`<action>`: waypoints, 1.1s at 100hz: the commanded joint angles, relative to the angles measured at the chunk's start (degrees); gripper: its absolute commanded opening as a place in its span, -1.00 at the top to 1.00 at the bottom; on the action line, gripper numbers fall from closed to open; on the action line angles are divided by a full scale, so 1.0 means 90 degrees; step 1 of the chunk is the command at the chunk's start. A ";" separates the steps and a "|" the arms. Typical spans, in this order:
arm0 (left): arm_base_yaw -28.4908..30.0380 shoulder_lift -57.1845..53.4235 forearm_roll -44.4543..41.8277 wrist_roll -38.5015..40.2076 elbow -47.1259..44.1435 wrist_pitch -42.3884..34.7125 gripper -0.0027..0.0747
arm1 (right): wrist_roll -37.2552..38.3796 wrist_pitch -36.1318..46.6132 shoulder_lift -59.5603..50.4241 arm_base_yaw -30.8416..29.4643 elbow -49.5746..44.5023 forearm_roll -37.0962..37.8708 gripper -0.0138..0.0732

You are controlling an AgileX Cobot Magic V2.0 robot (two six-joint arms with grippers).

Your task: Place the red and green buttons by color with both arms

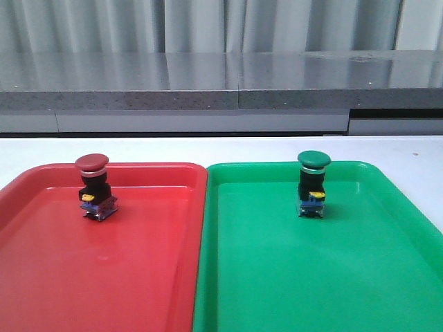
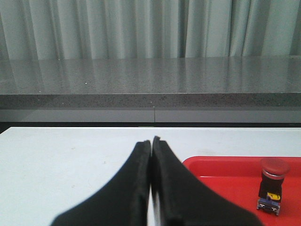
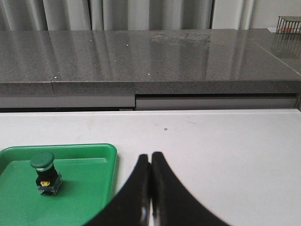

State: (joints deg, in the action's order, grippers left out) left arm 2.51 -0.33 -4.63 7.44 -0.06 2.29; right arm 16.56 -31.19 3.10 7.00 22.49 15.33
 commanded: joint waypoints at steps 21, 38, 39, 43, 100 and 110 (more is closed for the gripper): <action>-0.0027 -0.0199 0.0035 -0.0009 -0.0163 -0.0519 0.98 | -0.0254 0.1555 -0.0014 -0.0033 -0.0997 -0.0211 0.84; -0.0027 -0.0199 0.0035 -0.0009 -0.0163 -0.0519 0.98 | -0.0690 0.1905 -0.0538 -0.0223 -0.1675 -0.0908 0.84; -0.0027 -0.0199 0.0035 -0.0009 -0.0163 -0.0519 0.98 | -0.0712 0.1918 -0.0558 -0.0243 -0.1720 -0.0930 0.84; -0.0027 -0.0199 0.0035 -0.0009 -0.0163 -0.0519 0.98 | -0.0757 0.1989 -0.0549 -0.0349 -0.1831 -0.1030 0.84; -0.0027 -0.0199 0.0035 -0.0009 -0.0163 -0.0519 0.98 | -0.0776 0.3166 -0.0540 -0.0768 -0.2579 -0.1109 0.84; -0.0027 -0.0199 0.0035 -0.0009 -0.0163 -0.0519 0.98 | -0.0776 0.3166 -0.0540 -0.0768 -0.2579 -0.1109 0.84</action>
State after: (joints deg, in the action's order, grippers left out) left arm 2.51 -0.33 -4.63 7.44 -0.06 2.17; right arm 10.30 -7.78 -0.59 0.37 -1.65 5.31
